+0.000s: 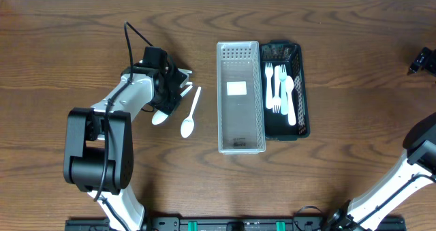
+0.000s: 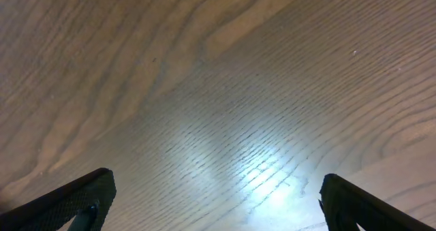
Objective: Pack container
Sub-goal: 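Lift the spoon, carry it right and drop into grey basket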
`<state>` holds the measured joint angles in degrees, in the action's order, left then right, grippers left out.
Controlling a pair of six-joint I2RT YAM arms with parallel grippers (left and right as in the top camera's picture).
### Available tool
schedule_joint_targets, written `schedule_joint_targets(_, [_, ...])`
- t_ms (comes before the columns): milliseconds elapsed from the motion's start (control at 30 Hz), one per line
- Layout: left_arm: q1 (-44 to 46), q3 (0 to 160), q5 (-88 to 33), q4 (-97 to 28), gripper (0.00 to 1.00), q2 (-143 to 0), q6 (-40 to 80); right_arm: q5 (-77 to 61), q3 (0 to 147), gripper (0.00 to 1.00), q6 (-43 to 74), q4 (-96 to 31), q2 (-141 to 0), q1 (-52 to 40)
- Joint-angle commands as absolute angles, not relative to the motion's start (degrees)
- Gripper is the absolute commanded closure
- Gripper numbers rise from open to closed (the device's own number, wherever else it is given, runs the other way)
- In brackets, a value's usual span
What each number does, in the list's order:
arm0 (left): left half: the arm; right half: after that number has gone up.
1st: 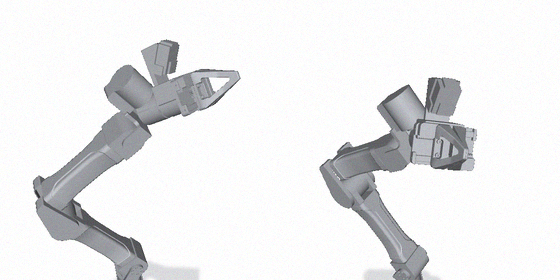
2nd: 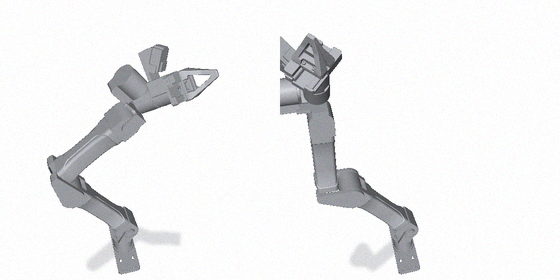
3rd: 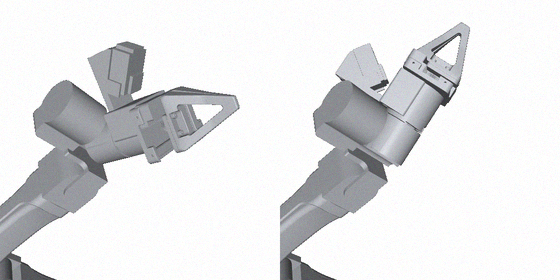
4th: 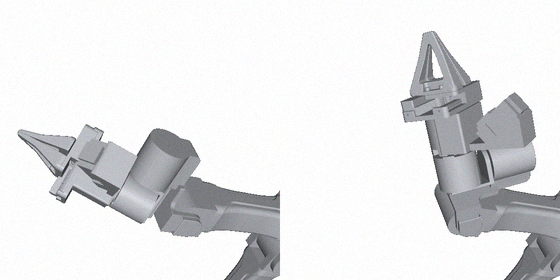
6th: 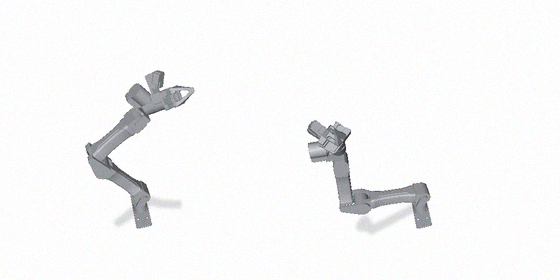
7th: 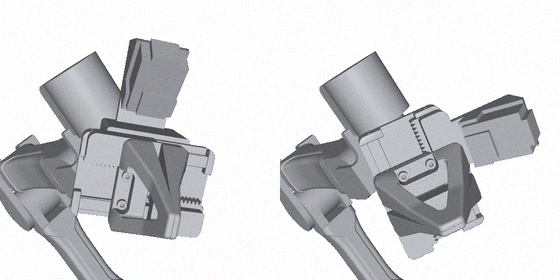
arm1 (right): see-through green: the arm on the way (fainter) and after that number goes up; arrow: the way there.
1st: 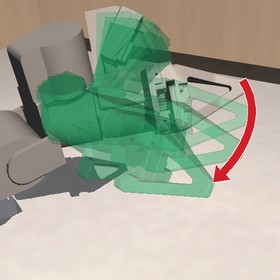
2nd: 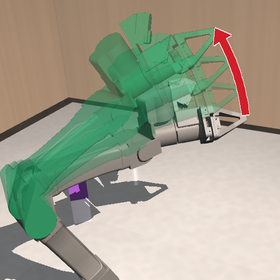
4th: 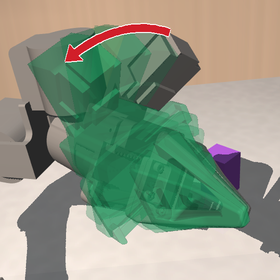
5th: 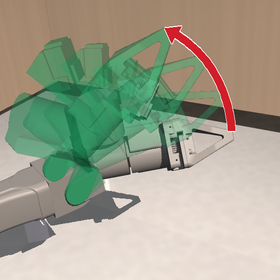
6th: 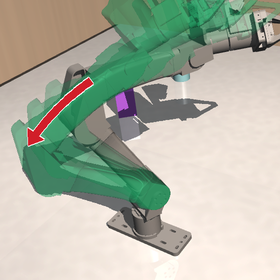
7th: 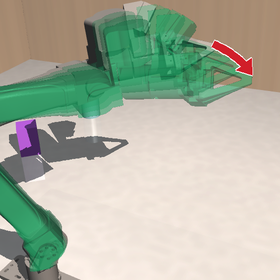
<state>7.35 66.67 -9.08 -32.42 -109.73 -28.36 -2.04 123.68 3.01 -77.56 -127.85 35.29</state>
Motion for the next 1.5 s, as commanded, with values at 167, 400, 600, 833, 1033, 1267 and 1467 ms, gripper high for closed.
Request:
schedule_joint_targets(167, [7.5, 66.7, -9.4, -32.9, 0.91, -111.2, -28.4, -1.9, 123.6, 0.01, 3.8, -77.6, -126.5, 35.0])
schedule_joint_targets(400, [7.5, 66.7, -9.4, -32.9, 0.94, -110.8, -28.4, -1.9, 123.6, 0.01, 3.8, -77.6, -126.5, 35.0])
schedule_joint_targets(600, [7.5, 66.9, -9.4, -32.9, 0.94, -106.7, -28.4, -1.9, 123.6, 0.01, 3.8, -77.6, -126.5, 35.0])
schedule_joint_targets(833, [7.6, 67.7, -9.6, -31.6, 0.94, -94.8, -21.1, -1.9, 123.6, 0.01, 3.8, -77.6, -126.5, 35.0])
schedule_joint_targets(1033, [8.8, 67.7, -14.7, -28.1, 0.94, -84.1, -10.3, -1.9, 123.6, 0.01, 3.8, -77.6, -126.5, 35.0])
schedule_joint_targets(1267, [15.6, 67.7, -16.1, -23.7, 0.94, -78.9, 13.6, -1.9, 123.6, 0.01, 3.8, -77.6, -126.5, 35.0])
schedule_joint_targets(1467, [23.3, 67.7, -16.1, -23.0, 0.94, -79.1, 21.2, -1.9, 123.6, 0.01, 3.8, -77.6, -126.5, 35.0])
